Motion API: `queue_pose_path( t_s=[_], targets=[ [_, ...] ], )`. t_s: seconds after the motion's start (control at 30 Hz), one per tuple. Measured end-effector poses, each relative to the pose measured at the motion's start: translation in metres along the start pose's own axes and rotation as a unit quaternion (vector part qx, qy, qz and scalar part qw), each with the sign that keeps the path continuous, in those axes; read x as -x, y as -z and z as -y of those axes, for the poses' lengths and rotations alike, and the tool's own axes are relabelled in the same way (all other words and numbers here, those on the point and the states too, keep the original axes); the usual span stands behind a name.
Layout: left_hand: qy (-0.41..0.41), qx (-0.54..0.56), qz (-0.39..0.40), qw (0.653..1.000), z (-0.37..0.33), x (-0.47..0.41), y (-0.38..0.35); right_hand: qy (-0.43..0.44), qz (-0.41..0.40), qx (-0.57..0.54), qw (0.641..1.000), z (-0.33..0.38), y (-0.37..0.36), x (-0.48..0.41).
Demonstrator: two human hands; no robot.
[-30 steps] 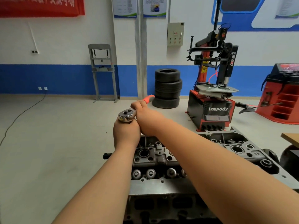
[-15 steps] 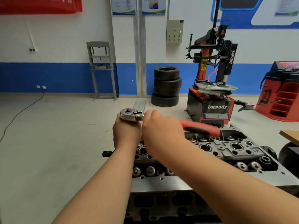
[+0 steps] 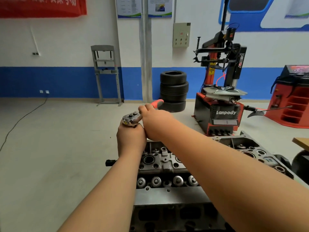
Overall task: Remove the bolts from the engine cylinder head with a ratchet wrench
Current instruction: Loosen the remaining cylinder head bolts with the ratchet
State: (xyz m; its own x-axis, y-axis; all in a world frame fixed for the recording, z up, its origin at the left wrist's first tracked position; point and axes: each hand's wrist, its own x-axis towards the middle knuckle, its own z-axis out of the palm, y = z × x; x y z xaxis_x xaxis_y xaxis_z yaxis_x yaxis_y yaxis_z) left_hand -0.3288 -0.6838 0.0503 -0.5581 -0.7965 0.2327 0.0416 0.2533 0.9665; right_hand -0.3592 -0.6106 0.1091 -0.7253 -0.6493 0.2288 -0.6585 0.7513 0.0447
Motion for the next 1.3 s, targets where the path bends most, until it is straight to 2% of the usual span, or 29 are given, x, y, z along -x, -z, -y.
queue_pose_path(
  t_s=[0.07,0.13,0.2,0.27,0.33,0.43,0.5,0.6,0.83,0.93,1.0,1.07,1.23,1.3],
  targets=[
    [-0.001,-0.022,0.003,1.0,-0.002,0.003,0.0,-0.082,0.004,0.067,0.994,0.005,0.01,0.02],
    [-0.02,-0.051,0.01,0.998,-0.003,0.004,0.0,-0.115,0.01,0.117,0.986,0.012,0.017,0.047],
    [-0.049,-0.085,0.034,0.995,-0.003,0.005,0.001,-0.084,-0.022,0.135,0.987,0.024,0.015,0.079],
    [-0.072,-0.088,0.043,0.993,-0.003,0.005,0.002,-0.017,-0.063,0.189,0.98,0.041,0.009,0.102],
    [-0.077,-0.108,0.03,0.991,-0.001,0.003,0.003,-0.007,-0.059,0.216,0.974,0.049,0.003,0.106],
    [-0.073,-0.159,0.015,0.985,-0.001,0.002,0.001,-0.064,-0.05,0.171,0.982,0.025,0.005,0.085],
    [-0.053,-0.128,0.008,0.99,-0.002,0.003,0.001,-0.083,-0.032,0.087,0.992,-0.001,0.005,0.067],
    [-0.032,-0.08,0.014,0.996,0.0,0.0,0.002,-0.053,-0.01,-0.053,0.997,-0.016,0.004,0.029],
    [-0.004,-0.023,0.016,1.0,-0.001,-0.006,0.003,-0.003,0.027,-0.13,0.991,0.003,-0.006,-0.022],
    [0.005,-0.013,0.016,1.0,-0.002,-0.001,0.002,-0.03,-0.003,-0.062,0.998,0.002,-0.004,-0.011],
    [0.012,-0.017,0.012,1.0,-0.006,0.002,0.002,-0.09,0.002,0.05,0.995,0.004,0.005,0.008],
    [-0.003,-0.041,0.004,0.999,-0.009,0.005,0.002,-0.112,0.025,0.161,0.98,0.01,0.012,0.033],
    [-0.089,-0.091,0.047,0.991,-0.004,0.007,0.007,-0.013,-0.033,0.167,0.985,0.044,0.006,0.102],
    [-0.092,-0.09,0.044,0.991,-0.003,0.006,0.007,-0.008,-0.034,0.161,0.986,0.049,0.006,0.109]
  ],
)
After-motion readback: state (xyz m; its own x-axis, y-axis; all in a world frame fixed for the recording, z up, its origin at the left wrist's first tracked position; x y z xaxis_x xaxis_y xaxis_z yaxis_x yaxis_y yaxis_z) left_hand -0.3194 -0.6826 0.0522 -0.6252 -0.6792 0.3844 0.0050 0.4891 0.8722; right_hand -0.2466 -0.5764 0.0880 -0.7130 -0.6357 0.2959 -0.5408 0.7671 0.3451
